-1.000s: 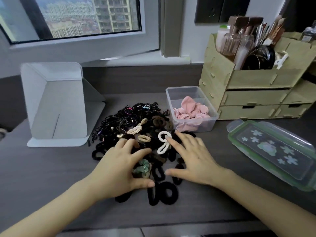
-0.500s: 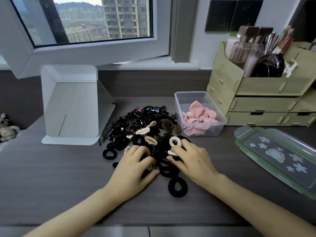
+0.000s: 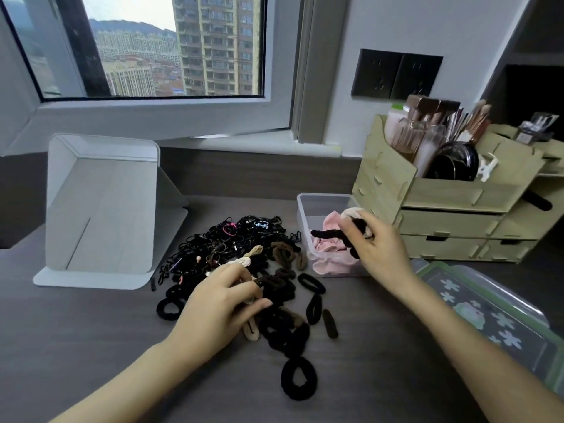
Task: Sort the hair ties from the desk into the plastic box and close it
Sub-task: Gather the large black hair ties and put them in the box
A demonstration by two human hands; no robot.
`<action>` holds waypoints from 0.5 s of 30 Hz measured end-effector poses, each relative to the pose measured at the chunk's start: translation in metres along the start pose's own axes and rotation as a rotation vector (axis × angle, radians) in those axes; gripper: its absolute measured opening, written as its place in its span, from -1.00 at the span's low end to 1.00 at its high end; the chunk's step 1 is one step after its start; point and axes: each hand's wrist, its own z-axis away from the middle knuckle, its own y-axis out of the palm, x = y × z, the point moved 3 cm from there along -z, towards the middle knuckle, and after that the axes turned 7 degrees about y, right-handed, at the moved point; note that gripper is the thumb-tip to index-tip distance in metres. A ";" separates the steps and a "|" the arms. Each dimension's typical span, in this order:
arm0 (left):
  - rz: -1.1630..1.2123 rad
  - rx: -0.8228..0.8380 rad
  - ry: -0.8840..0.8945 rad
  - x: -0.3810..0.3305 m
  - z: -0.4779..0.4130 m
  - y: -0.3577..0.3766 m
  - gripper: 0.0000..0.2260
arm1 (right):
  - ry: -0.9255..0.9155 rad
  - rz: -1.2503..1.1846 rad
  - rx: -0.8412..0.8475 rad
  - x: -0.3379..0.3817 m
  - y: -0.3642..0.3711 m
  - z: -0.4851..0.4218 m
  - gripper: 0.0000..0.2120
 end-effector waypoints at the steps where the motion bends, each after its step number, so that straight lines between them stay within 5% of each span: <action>1: 0.033 -0.010 -0.028 0.002 -0.003 -0.002 -0.71 | 0.070 0.026 0.035 -0.006 -0.003 -0.014 -0.75; 5: 0.190 -0.084 -0.176 0.010 -0.016 -0.012 -0.72 | 0.314 0.093 0.384 -0.022 0.001 -0.064 -0.47; 9: 0.283 -0.168 -0.242 0.013 -0.034 -0.022 -0.78 | 0.324 0.430 0.662 -0.031 0.021 -0.083 -0.47; 15: 0.400 -0.242 -0.280 0.009 -0.073 -0.019 -0.86 | 0.279 0.555 0.634 -0.031 0.016 -0.087 -0.58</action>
